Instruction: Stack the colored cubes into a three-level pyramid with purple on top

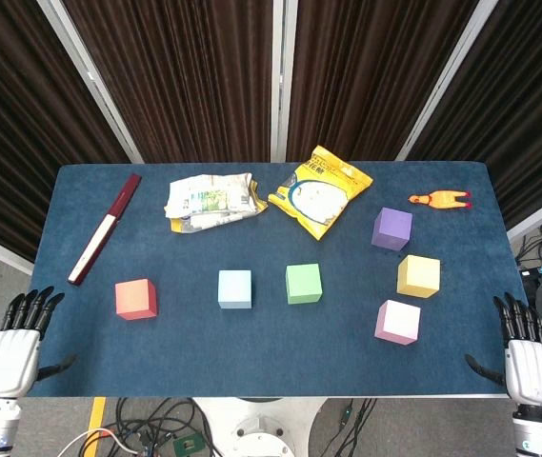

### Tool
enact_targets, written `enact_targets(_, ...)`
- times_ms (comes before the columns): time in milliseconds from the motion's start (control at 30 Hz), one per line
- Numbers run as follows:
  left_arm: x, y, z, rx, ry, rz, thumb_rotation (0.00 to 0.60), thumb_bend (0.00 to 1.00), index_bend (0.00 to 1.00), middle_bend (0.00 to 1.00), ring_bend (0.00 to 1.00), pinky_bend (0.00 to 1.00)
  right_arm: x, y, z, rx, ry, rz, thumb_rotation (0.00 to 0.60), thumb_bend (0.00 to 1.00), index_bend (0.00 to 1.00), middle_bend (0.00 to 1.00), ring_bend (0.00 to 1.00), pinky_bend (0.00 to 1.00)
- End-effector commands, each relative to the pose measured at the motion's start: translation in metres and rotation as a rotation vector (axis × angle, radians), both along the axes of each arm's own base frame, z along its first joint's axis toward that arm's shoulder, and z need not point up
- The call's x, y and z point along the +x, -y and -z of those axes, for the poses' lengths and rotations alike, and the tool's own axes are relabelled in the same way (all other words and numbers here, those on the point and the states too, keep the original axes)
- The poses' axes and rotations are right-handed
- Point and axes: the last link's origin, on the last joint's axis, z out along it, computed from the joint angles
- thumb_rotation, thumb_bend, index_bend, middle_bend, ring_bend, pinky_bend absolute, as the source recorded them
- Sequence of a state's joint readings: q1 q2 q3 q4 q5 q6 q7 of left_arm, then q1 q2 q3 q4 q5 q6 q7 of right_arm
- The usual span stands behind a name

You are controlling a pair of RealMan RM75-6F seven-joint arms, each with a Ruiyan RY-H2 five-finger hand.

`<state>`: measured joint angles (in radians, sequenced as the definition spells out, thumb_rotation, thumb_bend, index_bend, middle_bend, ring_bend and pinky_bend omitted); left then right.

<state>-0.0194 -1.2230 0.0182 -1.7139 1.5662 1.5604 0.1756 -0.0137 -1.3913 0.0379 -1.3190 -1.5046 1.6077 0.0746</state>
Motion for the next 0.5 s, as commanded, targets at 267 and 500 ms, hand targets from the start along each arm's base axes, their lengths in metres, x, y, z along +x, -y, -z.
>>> enact_targets(267,0.000,-0.002,0.003,-0.021,0.037,0.006,0.600,0.02,0.11,0.05,0.00,0.03,0.010,0.004,0.003,0.023,0.026,-0.018,0.600,0.00,0.00,0.00,0.00,0.00)
enact_targets(500,-0.004,-0.001,0.012,-0.037,0.052,0.006,0.600,0.02,0.11,0.05,0.00,0.02,0.023,0.010,0.004,0.053,0.029,-0.054,0.600,0.00,0.00,0.00,0.00,0.00)
